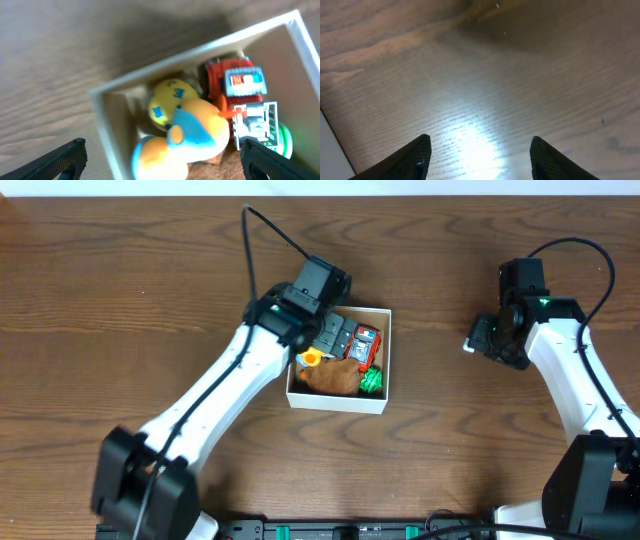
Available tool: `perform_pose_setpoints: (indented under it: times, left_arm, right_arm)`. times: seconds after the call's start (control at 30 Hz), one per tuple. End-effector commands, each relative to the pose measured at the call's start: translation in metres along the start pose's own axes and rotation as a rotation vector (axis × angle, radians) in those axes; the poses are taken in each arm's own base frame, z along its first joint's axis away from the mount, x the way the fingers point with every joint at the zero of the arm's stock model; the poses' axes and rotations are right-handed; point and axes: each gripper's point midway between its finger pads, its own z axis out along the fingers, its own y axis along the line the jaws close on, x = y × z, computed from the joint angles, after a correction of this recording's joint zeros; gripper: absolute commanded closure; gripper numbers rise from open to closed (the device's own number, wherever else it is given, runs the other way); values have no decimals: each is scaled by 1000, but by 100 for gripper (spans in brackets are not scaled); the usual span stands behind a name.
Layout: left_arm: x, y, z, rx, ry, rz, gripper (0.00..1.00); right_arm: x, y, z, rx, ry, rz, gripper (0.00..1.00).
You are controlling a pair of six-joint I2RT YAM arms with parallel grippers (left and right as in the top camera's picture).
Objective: Pack container
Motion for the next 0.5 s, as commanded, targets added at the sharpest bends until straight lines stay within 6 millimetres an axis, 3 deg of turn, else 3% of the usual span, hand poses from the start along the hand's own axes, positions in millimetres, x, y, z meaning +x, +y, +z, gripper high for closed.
perform_pose_setpoints:
  times: [0.0,0.1,0.17,0.23,0.33,0.47]
  left_arm:
    - [-14,33,-34,-92,-92,-96,2]
    - [-20,62,-55,-121,-148,-196,2]
    - [-20,87,-66,-153,-173,-261,2]
    - [-15,111,-74,-182,-180,-322,2]
    - [-4,139,-78,-224,-166,-421,2]
    - [5,161,-79,-260,-152,-465,2]
  right_arm:
    - [-9,9,-11,-8,-60,-107,33]
    - [-22,25,-21,-12,-127,-187,29]
    - [-34,42,-33,-41,-184,-236,18]
    - [-45,60,-44,-81,-240,-257,1]
    - [-60,83,-54,-139,-328,-271,1]
    - [-71,94,-61,-164,-392,-284,1]
